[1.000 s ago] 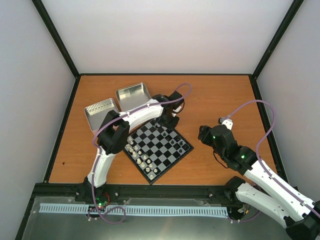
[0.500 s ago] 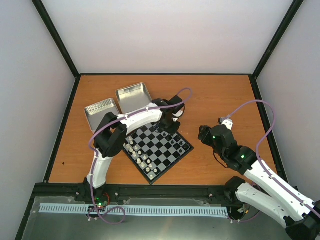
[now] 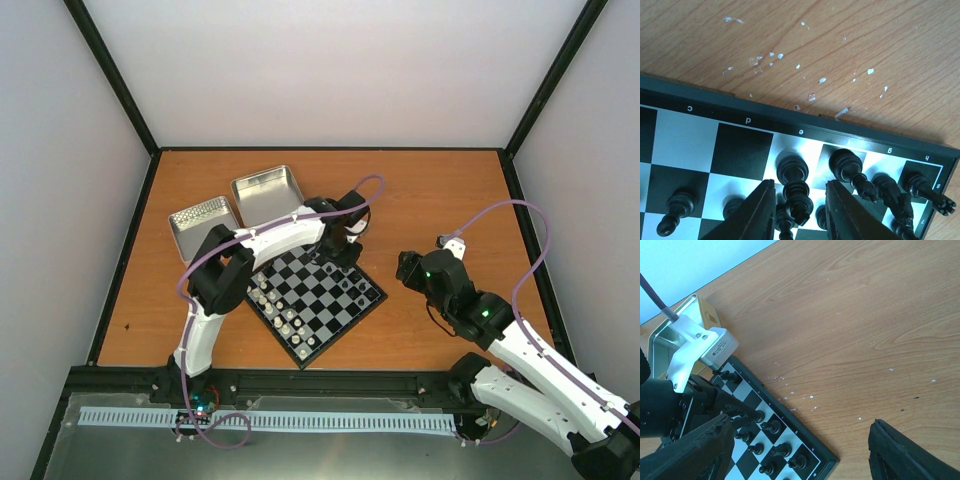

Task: Set up the chess pieces on the board
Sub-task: Place the chess piece on the chessboard, then pick up the chess piece from the chessboard.

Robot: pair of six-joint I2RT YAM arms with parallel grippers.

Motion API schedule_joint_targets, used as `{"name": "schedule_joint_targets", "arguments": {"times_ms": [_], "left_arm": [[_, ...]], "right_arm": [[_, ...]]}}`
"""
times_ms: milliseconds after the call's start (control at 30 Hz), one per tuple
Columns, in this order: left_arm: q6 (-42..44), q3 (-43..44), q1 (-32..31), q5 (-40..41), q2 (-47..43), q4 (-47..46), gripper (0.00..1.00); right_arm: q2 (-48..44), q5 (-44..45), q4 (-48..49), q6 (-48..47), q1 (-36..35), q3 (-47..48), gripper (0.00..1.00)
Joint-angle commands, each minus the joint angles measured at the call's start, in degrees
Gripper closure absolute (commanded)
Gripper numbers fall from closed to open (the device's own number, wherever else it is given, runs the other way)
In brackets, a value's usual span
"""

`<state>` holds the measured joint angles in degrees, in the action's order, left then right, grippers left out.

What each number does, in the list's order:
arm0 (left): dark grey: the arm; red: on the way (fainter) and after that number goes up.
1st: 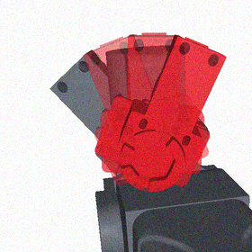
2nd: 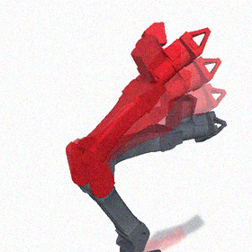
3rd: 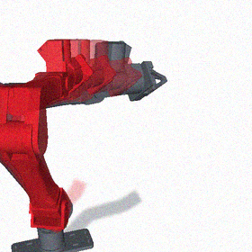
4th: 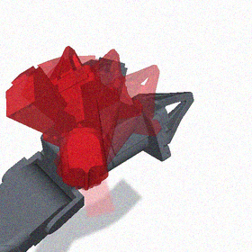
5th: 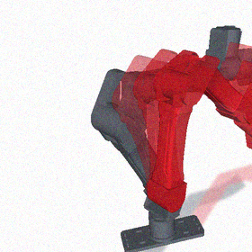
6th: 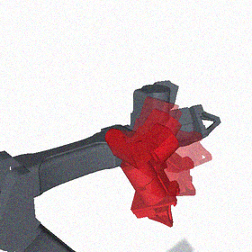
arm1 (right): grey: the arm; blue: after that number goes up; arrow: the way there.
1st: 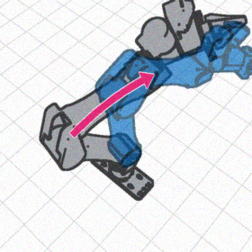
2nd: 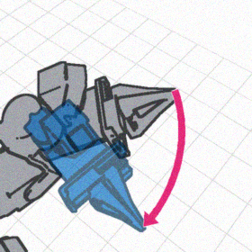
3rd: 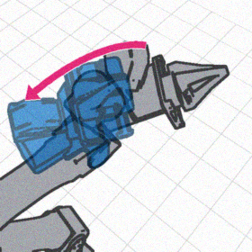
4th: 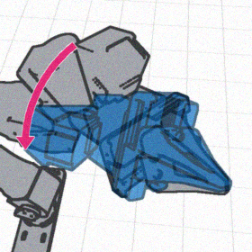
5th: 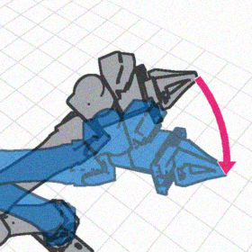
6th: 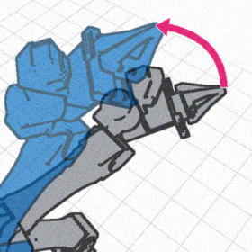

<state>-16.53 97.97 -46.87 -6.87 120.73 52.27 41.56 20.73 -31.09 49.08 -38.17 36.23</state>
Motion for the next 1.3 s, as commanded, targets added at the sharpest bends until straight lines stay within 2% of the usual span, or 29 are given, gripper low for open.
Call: {"name": "schedule_joint_targets", "arguments": {"times_ms": [0, 200, 267, 333, 433, 633, 767, 833, 1133, 1267], "left_arm": [[0.0, 2.6, -0.4, 0.0, -1.0, -0.7, 0.69], [-1.9, 3.5, 0.1, 3.3, -7.7, -3.2, 0.51], [-4.2, 0.4, 0.5, 9.5, -12.3, -6.5, 0.46], [-5.9, -6.7, 1.5, 14.6, -17.8, -10.9, 0.38], [-7.0, -14.9, 5.3, 13.9, -24.8, -15.7, 0.33], [-6.9, -24.6, 10.0, 15.2, -30.7, -14.2, 0.37], [-6.3, -31.0, 14.5, 15.0, -32.4, -13.3, 0.50], [-6.3, -33.3, 16.0, 14.1, -32.3, -13.0, 0.53], [-5.3, -35.2, 16.5, 16.4, -27.8, -12.6, 0.55], [-4.8, -34.3, 16.8, 14.6, -25.0, -13.6, 0.60]], "right_arm": [[0.2, 0.7, 0.4, 0.1, 0.5, -0.1, 0.26], [0.7, -0.1, 0.8, -0.7, 0.5, 0.4, 0.26], [1.2, -0.5, 0.7, -1.0, 0.5, 0.8, 0.26], [1.7, -1.0, 0.2, -1.3, 0.5, 1.4, 0.26], [2.4, -1.6, 0.1, -1.5, 0.5, 1.6, 0.26], [4.7, -3.3, 1.6, -1.7, 0.5, 1.9, 0.26], [7.2, -3.8, 1.9, -1.8, 0.5, 2.8, 0.26], [8.4, -4.0, 2.0, -1.6, 0.5, 3.2, 0.26], [11.1, -5.6, 3.2, -0.8, 0.5, 3.7, 0.27], [10.8, -5.4, 3.1, -0.7, 0.5, 3.7, 0.27]]}}
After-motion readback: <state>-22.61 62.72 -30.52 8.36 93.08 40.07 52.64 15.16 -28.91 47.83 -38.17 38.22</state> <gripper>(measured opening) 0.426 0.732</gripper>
